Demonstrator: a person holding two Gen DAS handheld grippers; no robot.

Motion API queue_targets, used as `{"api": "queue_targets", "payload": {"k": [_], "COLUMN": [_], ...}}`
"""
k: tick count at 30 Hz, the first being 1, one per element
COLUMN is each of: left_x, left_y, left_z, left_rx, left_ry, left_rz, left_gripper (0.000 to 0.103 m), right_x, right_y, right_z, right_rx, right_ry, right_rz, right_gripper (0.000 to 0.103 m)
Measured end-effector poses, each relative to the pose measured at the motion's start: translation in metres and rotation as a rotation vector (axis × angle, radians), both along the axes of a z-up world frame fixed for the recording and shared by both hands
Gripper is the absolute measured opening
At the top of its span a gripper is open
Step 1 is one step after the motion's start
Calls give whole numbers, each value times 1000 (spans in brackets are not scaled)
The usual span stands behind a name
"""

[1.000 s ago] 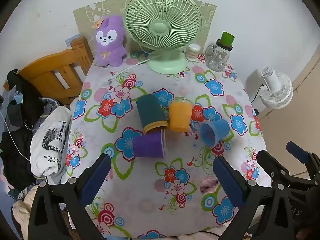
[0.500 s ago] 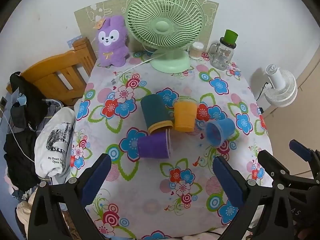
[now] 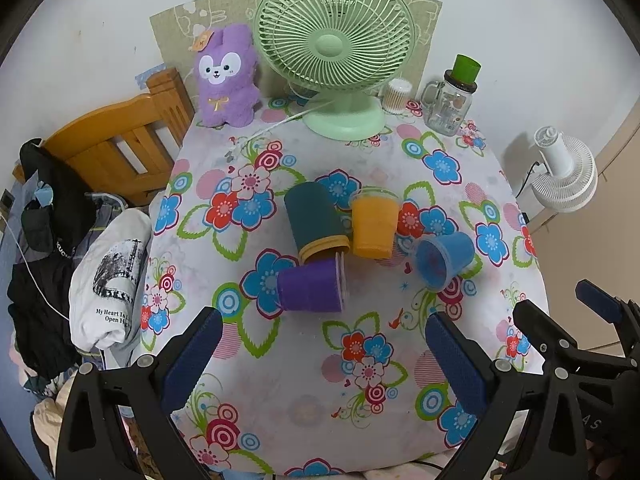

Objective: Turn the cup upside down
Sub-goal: 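Move the left gripper toward the dark teal cup with yellow rim, then close the left gripper around the teal cup's body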

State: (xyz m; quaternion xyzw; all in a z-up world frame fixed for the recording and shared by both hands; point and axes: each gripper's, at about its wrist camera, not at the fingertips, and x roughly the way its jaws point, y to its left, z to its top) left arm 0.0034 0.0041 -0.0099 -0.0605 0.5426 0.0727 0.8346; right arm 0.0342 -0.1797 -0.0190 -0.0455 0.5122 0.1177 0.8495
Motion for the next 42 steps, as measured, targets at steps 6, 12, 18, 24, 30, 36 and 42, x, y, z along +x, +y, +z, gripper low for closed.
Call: {"api": "queue_targets", "payload": {"k": [6,12,18,24,30,36,42], "left_x": [1,1,12,28,45,65,88], "left_y": [0,-1,2,12,21,33,44], "left_z": [-2,-4,-8,-16,-25,-35,-47], "left_rx": [1,1,-5,-12,-16,-21,-28], "left_ry": [5,7,20,47,69,83,101], "left_rz": [-3,-1,6,22,31,43,60], "left_gripper": [102,102,102,102,102,102,102], "right_x": [2,5,12,29,49,72,96], "right_y": [0,0,3,13,24,39,49], "right_z": [-1,-3,-4,-5,-8,-13,-22], "right_rx": [-7,-11,-15,-24,-28,-25,-18], "right_ry": [4,11,15,20,20,24,37], "right_rz": [-1,-1,5,23,39,52,46], "right_gripper": [99,99,99,99,99,99,99]}}
